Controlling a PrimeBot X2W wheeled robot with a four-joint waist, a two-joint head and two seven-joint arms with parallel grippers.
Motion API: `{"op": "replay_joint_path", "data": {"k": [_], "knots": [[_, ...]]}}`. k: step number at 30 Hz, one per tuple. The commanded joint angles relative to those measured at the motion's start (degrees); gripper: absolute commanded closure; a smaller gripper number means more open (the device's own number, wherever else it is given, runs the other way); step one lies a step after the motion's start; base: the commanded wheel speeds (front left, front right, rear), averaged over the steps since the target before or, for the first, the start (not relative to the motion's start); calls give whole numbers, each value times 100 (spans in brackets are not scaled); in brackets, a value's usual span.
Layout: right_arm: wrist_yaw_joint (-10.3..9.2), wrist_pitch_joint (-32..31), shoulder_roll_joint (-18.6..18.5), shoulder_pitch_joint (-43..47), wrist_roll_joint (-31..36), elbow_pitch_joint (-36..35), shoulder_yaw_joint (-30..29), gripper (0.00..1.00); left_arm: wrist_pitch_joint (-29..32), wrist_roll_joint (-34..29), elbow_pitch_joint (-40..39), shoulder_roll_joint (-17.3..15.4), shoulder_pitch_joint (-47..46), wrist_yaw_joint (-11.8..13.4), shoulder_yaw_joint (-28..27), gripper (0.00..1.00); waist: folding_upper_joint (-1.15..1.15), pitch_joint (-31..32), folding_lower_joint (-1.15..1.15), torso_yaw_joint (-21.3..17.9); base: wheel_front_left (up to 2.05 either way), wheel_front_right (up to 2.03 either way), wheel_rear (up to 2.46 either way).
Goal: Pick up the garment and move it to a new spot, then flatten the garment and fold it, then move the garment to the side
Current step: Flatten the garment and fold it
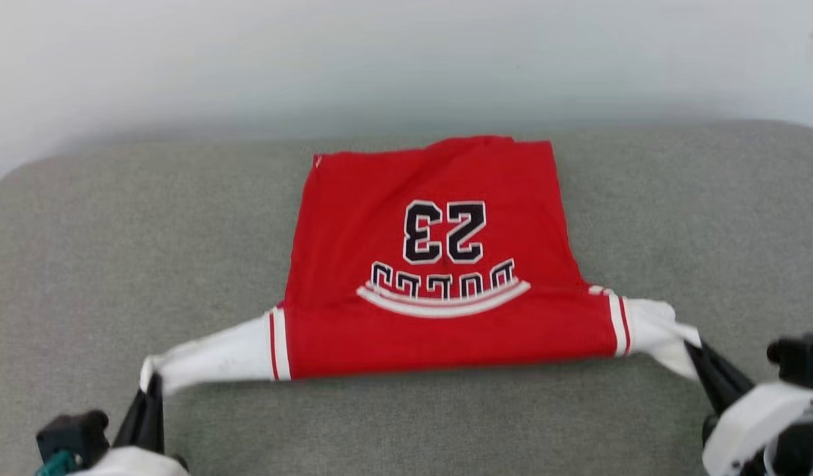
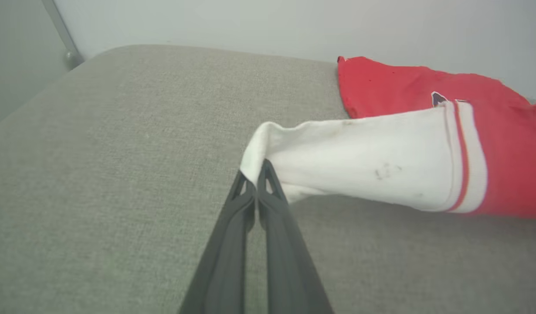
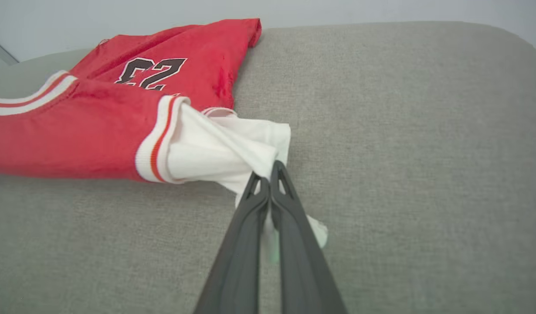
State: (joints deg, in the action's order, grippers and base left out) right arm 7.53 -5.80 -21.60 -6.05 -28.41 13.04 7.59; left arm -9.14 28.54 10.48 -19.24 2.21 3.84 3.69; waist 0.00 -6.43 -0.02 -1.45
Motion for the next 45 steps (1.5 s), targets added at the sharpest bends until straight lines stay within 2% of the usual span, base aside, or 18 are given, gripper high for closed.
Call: {"op": "replay_joint_path", "data": {"k": [1,7,13,14,16,17,21,23,27,31,36,40,45], "knots": [[-8,-167,136,538,170,-417,-263,100,142,-11,-260,2,385,129,22,100,0,261,2,37,0,0,0],[-8,-903,710,1925,519,-1493,-893,100,445,-14,-965,81,1260,450,68,100,0,518,2,121,0,0,0],[-7,-1510,1027,2650,703,-1882,-1024,100,543,-56,-1205,137,1615,602,134,100,0,570,2,191,0,0,0],[-7,-1583,1048,2708,738,-1936,-1043,97,545,-113,-1240,126,1629,626,177,100,0,551,2,203,0,0,0],[-6,-1715,1112,2792,724,-1970,-1061,24,508,-90,-1324,217,1585,624,254,100,0,516,2,242,0,0,0],[-6,-1738,1126,2774,733,-2005,-1095,0,485,-119,-1366,230,1540,617,281,100,0,480,2,266,0,0,0],[-6,-1644,1189,2493,617,-2139,-1218,0,389,-138,-1444,271,1373,525,381,100,0,364,2,348,0,0,0],[-5,-1408,1169,2267,589,-2211,-1343,0,353,-174,-1477,287,1273,491,436,100,0,291,2,397,0,0,0],[-5,-1124,1142,1742,407,-1896,-1558,0,249,-224,-1581,336,1046,442,545,100,0,106,2,521,0,0,0],[-5,-1082,992,761,224,-1299,-1763,0,170,-303,-1739,389,791,425,635,100,0,-205,2,613,0,0,0],[-5,-1622,593,-732,12,-317,-1711,0,107,-394,-1888,467,360,329,816,100,0,-663,2,864,0,0,0],[-5,-2266,277,-1796,-131,418,-1670,0,1,-410,-1884,587,20,237,954,100,0,-1011,2,1133,0,0,0],[-5,-3224,87,-3015,-94,1101,-1534,0,-137,-457,-1855,693,-322,142,1097,100,0,-1368,2,1388,0,0,0]]}}
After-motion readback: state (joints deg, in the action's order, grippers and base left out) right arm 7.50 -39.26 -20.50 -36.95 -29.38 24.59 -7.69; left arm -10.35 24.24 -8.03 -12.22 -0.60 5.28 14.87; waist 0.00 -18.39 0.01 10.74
